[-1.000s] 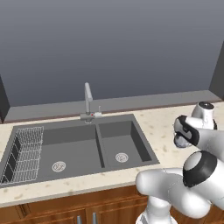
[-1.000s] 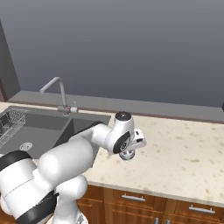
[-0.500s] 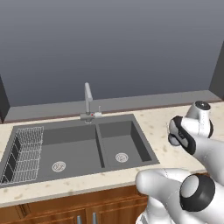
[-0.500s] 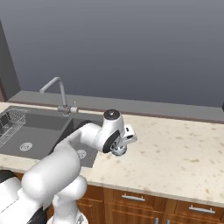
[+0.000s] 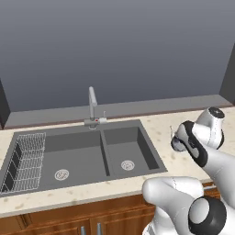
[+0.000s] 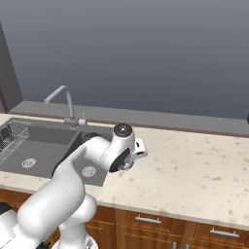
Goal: Place the cup in the left basin and the teapot in the right basin of the sink.
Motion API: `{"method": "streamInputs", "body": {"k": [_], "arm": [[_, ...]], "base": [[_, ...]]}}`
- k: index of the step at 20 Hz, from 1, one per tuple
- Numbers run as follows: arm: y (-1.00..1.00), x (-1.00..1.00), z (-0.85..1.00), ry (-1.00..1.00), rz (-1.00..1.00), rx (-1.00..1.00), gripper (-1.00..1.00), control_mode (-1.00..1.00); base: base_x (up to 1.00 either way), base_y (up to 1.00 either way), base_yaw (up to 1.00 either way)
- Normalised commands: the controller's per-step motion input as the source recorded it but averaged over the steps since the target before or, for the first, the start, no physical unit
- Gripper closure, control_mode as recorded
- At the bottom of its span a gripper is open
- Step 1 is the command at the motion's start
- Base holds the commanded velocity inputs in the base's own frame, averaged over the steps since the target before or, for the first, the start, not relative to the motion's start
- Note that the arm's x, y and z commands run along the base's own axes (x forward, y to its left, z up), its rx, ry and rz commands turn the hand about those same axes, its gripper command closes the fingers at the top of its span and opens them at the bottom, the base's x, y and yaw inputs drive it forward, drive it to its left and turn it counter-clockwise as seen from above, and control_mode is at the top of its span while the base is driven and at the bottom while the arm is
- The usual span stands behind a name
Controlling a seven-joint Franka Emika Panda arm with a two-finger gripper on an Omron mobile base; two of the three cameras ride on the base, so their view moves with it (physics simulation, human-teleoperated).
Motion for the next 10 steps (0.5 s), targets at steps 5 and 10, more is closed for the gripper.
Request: {"method": "streamInputs", "body": {"k": [5,10], "arm": [[0.38,0.00,0.01,-0.01,0.00,0.10,1.00,-1.00],[0.42,0.08,0.00,0.00,0.00,0.03,1.00,-1.00]], "base": [[0.00,0.00,0.00],[0.00,0.00,0.00]]}}
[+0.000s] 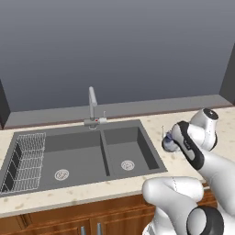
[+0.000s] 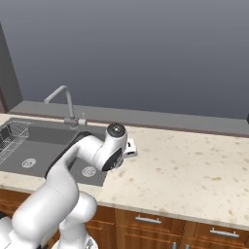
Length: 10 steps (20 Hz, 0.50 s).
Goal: Place the cup in the left basin and the teapot in the right basin of the sink.
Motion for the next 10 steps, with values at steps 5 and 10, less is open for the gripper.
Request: {"method": "streamInputs", "body": {"k": [5,10], "arm": [[0.46,0.14,0.00,0.02,0.00,0.01,1.00,-1.00],[0.53,0.14,0.00,0.00,0.00,0.00,1.00,-1.00]], "base": [[0.00,0.00,0.00],[0.00,0.00,0.00]]}}
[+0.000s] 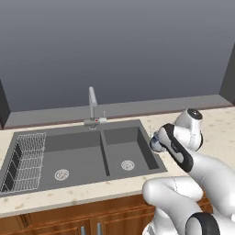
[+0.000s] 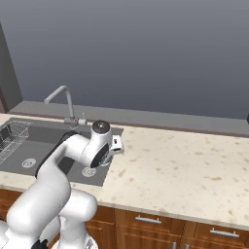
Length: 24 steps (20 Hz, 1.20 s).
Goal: Place the cup in the left basin and the teapot in the right basin of the sink.
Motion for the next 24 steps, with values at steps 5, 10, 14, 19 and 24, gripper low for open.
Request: {"method": "streamInputs", "body": {"k": [5,10,14,19,24], "arm": [[0.46,0.23,-0.07,0.00,0.00,0.00,1.00,-1.00],[0.35,0.33,-0.14,0.03,0.00,0.00,1.00,-1.00],[0.29,0.40,-0.14,0.04,0.00,0.00,1.00,-1.00],[0.31,0.30,-0.22,0.05,0.00,0.01,1.00,-1.00],[0.26,0.24,-0.24,0.04,0.00,0.00,1.00,-1.00]], "base": [[0.00,0.00,0.00],[0.00,0.00,0.00],[0.00,0.00,0.00],[0.00,0.00,0.00],[0.00,0.00,0.00]]}}
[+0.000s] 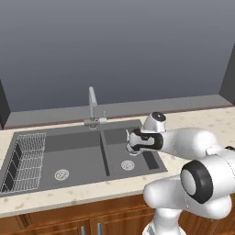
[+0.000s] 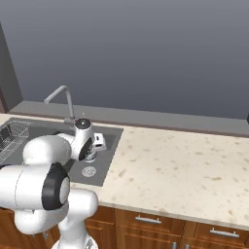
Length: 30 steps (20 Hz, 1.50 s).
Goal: Place the cup in the left basin and the teapot in the right basin of the sink.
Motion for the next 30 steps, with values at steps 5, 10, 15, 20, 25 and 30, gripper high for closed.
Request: {"method": "streamInputs", "body": {"k": [5,10,15,20,25,30], "arm": [[0.19,0.24,-0.24,0.01,0.00,0.00,1.00,-1.00],[0.15,0.13,-0.21,0.00,0.00,0.00,1.00,-1.00],[0.12,0.07,-0.31,0.00,0.00,0.00,1.00,-1.00],[0.06,0.07,-0.29,0.00,0.00,0.00,1.00,-1.00],[0.00,0.08,-0.22,0.00,0.00,0.00,1.00,-1.00],[0.00,0.08,-0.23,0.00,0.00,0.00,1.00,-1.00]], "base": [[0.00,0.00,0.00],[0.00,0.00,0.00],[0.00,0.00,0.00],[0.00,0.00,0.00],[0.00,0.00,0.00],[0.00,0.00,0.00]]}}
